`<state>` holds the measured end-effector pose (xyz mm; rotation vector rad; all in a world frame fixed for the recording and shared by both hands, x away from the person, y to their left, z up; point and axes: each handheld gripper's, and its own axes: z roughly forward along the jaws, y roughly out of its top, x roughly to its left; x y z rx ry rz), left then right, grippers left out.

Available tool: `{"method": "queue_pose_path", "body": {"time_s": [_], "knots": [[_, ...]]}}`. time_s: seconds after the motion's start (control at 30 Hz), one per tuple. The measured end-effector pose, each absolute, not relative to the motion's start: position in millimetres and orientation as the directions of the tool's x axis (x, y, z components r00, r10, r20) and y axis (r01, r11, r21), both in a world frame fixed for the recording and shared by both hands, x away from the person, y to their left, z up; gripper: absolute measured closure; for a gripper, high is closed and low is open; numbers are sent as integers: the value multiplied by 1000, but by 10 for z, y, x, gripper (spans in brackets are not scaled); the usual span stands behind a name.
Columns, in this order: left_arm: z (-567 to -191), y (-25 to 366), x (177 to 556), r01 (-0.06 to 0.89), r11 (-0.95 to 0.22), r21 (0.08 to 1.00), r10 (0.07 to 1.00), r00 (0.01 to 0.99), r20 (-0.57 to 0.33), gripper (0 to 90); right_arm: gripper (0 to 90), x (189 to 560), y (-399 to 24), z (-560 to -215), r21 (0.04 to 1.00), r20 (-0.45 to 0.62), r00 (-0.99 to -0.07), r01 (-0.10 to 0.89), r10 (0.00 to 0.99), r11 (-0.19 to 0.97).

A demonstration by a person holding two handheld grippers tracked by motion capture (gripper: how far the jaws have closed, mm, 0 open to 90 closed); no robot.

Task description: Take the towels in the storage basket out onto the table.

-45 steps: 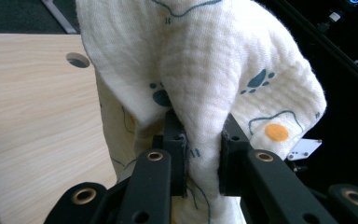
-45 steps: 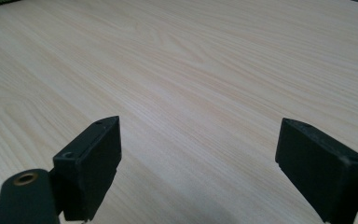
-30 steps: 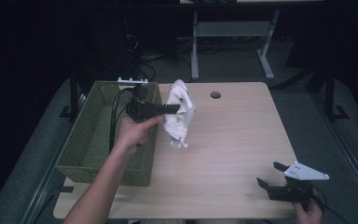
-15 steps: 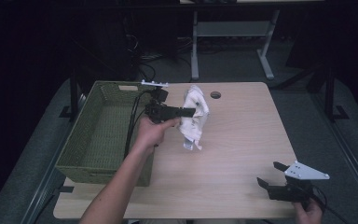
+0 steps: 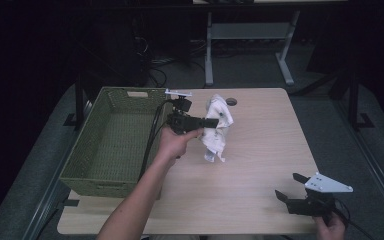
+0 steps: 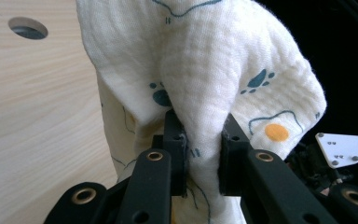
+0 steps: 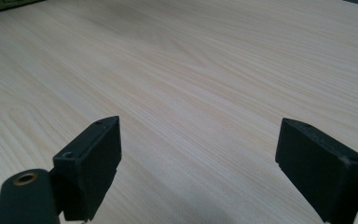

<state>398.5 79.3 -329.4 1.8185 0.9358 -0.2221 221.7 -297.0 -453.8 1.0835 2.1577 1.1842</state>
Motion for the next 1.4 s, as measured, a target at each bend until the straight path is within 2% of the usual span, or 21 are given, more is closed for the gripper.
{"method": "queue_pose_path", "body": {"time_s": [0.93,1.4], "knots": [[-3986,304,4044,746,-232,624,534,634,-560,762,140,2212,-2977,-4540,844,-9,-599,424,801,327],[-4236,163,4033,754,-268,599,571,625,-532,747,140,2219,-2972,-4546,844,-7,-595,427,804,324]]}}
